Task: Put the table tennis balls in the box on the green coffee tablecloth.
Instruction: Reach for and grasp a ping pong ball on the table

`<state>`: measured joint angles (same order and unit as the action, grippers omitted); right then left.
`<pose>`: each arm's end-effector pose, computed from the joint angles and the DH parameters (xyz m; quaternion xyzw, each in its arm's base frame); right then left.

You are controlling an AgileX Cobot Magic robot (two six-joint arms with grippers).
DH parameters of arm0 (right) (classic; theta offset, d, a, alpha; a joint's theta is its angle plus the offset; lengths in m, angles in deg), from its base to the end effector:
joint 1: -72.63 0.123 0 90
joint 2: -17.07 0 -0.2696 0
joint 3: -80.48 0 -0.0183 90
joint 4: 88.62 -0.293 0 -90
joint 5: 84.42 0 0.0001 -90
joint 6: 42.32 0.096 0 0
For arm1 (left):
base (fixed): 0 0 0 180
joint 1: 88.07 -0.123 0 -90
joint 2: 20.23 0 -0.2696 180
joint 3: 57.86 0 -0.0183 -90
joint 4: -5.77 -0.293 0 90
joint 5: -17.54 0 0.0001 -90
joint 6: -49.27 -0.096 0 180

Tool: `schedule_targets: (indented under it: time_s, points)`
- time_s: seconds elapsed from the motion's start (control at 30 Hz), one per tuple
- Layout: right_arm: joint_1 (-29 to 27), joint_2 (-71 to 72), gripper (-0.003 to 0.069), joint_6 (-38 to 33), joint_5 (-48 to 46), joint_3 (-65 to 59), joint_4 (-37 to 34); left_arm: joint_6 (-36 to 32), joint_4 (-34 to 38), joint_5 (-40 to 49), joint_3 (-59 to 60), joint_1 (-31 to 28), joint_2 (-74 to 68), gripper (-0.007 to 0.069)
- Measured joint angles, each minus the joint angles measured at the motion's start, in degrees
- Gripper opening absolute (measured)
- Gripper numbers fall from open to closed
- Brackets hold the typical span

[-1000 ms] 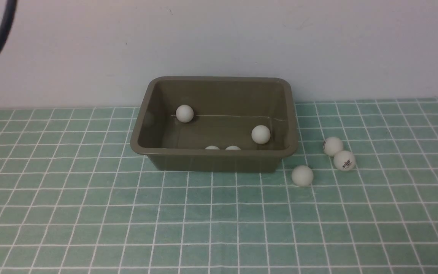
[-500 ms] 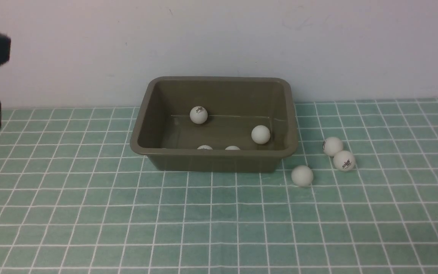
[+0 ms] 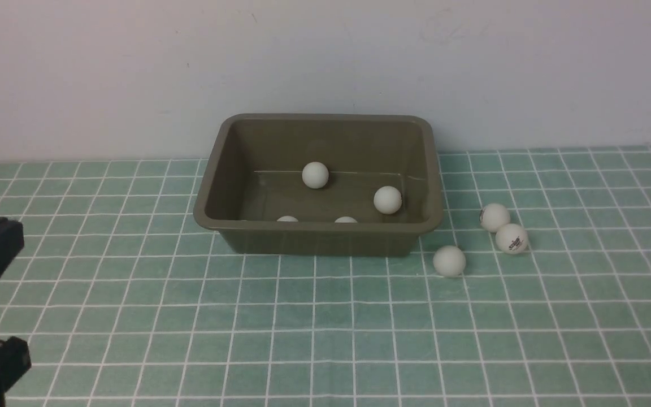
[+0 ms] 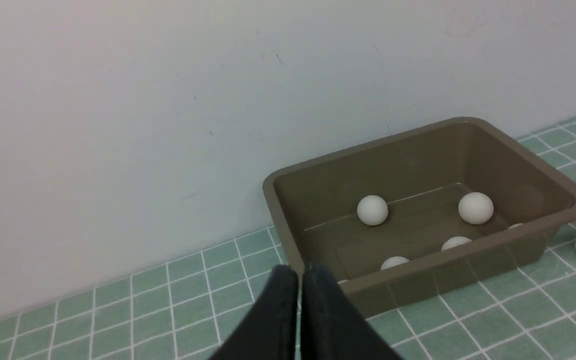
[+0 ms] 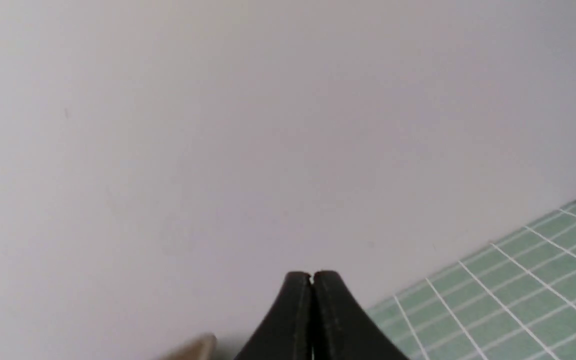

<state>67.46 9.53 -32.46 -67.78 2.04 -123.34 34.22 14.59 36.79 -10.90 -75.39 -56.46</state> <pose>0.1121 -0.0258 0.2261 0.3019 0.5078 0.2185 0.7767 0.1599 -0.0410 0.3149 0.1467 0.7644 -0.0523 0.6257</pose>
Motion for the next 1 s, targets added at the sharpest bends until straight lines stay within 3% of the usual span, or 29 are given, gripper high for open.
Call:
schedule_targets:
  time_s: [0.13,0.23,0.33,0.43,0.57,0.8,0.87,0.93,1.0]
  points:
    - [0.0,0.0,-0.0018,2.5,7.3,0.0,-3.5,0.3,0.1,2.1,1.8,0.0,0.2,-0.0004]
    - [0.0,0.0,-0.0018,3.8,7.1,1.4,2.9,0.4,0.2,3.5,2.5,0.0,1.0,-0.0004]
    - [0.0,0.0,-0.0018,5.4,-3.4,9.6,21.9,0.4,0.2,3.3,3.3,0.0,5.3,-0.0004]
    - [0.0,-5.2,-0.0018,11.6,-17.3,22.0,41.9,0.5,0.2,2.8,5.4,0.0,9.9,-0.0004]
    - [0.0,-13.9,-0.0018,14.1,-25.3,30.7,52.3,2.7,0.2,2.6,9.3,0.0,16.8,-0.0004]
    - [0.2,-26.9,-0.0018,7.5,-33.1,40.1,52.3,7.5,0.2,2.7,12.4,0.0,25.1,-0.0004]
    - [2.5,-35.5,-0.0018,-1.7,-40.3,46.4,46.6,8.3,0.2,3.0,12.4,0.0,28.4,-0.0004]
    - [4.0,-38.7,-0.0018,-5.6,-43.1,48.6,43.7,8.5,0.0,3.2,12.4,0.0,28.7,-0.0004]
    - [8.5,-46.3,-0.0018,-14.3,-48.4,53.4,36.6,8.5,-0.6,4.0,12.4,0.0,28.8,-0.0004]
